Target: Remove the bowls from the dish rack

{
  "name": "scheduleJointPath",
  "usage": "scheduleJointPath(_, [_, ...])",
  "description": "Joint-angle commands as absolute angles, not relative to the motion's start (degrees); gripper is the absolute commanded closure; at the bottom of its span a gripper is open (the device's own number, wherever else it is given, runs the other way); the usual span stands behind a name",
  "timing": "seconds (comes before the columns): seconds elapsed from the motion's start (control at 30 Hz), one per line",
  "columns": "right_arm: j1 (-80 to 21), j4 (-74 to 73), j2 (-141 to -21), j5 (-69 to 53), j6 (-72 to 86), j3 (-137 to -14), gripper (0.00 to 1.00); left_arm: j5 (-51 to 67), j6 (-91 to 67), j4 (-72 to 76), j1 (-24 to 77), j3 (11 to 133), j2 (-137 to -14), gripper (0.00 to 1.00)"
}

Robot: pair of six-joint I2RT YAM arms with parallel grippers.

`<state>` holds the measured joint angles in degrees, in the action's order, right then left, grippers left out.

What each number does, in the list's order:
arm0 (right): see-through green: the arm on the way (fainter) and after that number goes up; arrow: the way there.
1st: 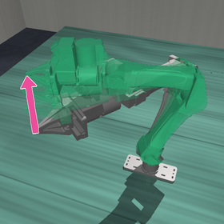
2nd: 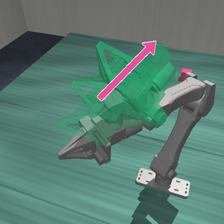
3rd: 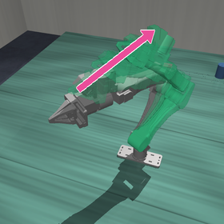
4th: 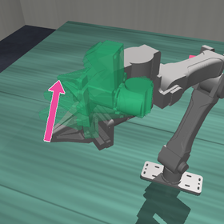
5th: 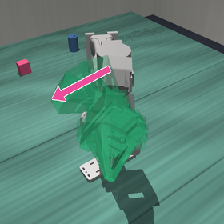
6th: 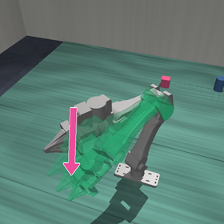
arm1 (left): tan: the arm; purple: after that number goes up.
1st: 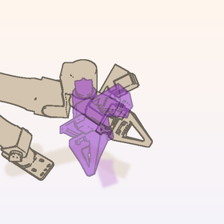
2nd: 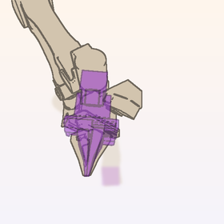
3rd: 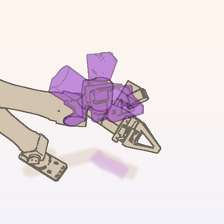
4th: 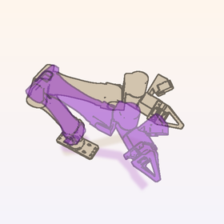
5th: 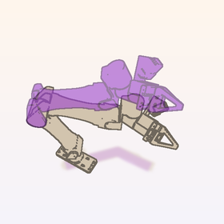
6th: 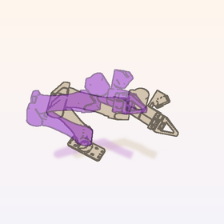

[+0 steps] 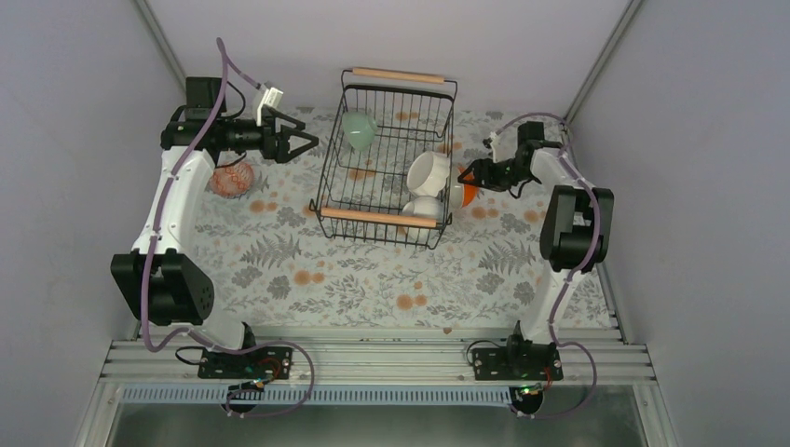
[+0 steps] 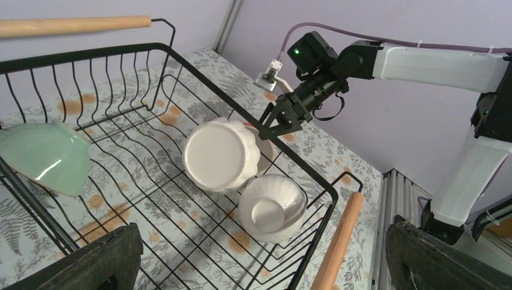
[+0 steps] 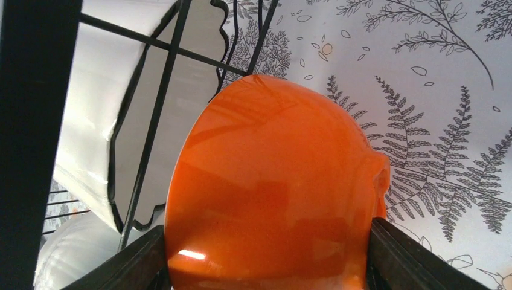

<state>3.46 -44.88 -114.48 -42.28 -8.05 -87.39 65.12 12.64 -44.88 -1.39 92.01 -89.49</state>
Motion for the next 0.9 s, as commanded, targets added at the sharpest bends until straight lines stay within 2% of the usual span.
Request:
scheduleJointPath(0.0, [4.5,-43.6,-115.2,-42.1,-10.3,-86.3,0.55,66.8,12.5,-43.6,-1.7,91.2,-87.4,0.0])
scheduleJointPath(0.1, [5.1,-43.5,-114.8,-40.6,-10.5,-85.5,0.53,66.9,12.4,-43.5,-1.7,91.2,-87.4,0.0])
scheduleJointPath(0.27, [5.1,-43.0,-112.9,-35.6,-10.9,-84.0,0.27,67.1,12.4,-43.5,-1.7,91.1,-87.7,0.0])
scheduleJointPath(0.47, [5.2,-39.6,-108.0,-24.7,-10.0,-82.6,0.1,67.6,12.3,-43.3,-1.6,91.0,-87.8,0.0])
scheduleJointPath(0.87, [4.6,-40.8,-100.3,-13.4,-11.5,-84.2,0.05,67.7,12.4,-43.3,-1.7,90.8,-87.8,0.0])
